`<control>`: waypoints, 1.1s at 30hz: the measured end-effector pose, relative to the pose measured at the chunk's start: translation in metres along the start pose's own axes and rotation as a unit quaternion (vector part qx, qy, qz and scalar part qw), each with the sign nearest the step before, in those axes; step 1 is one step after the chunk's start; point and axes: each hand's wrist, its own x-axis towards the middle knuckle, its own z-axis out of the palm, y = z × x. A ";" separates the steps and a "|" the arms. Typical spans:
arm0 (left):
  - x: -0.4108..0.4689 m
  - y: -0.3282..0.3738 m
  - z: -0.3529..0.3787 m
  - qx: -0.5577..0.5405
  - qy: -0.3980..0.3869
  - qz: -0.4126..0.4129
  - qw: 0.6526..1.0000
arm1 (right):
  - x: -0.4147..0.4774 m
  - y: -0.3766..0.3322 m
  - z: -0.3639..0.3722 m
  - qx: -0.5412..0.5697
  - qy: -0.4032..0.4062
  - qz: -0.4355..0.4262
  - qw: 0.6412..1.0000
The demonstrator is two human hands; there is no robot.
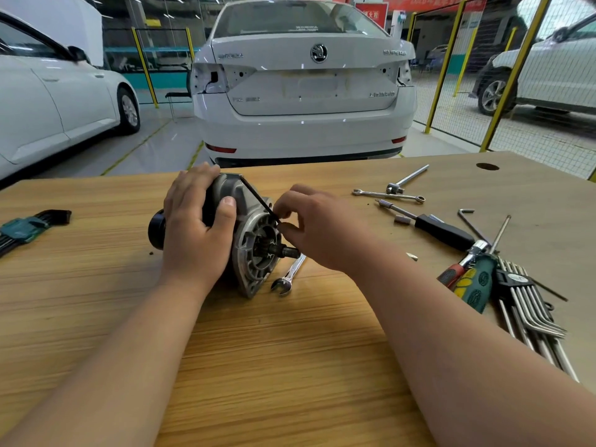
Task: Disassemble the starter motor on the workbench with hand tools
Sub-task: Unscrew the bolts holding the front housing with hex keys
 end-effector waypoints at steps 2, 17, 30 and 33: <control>0.001 0.000 0.000 0.001 0.000 0.001 1.000 | -0.001 -0.001 0.002 0.028 -0.006 0.005 1.000; 0.001 -0.001 -0.001 0.010 -0.001 0.006 1.000 | -0.008 -0.029 -0.007 0.063 -0.036 -0.071 0.995; 0.001 -0.001 -0.001 0.010 -0.005 0.003 1.000 | -0.006 -0.028 -0.018 0.015 -0.072 -0.041 0.996; 0.001 -0.002 -0.001 0.007 -0.008 0.001 1.000 | -0.004 -0.027 -0.018 -0.002 -0.054 -0.065 0.996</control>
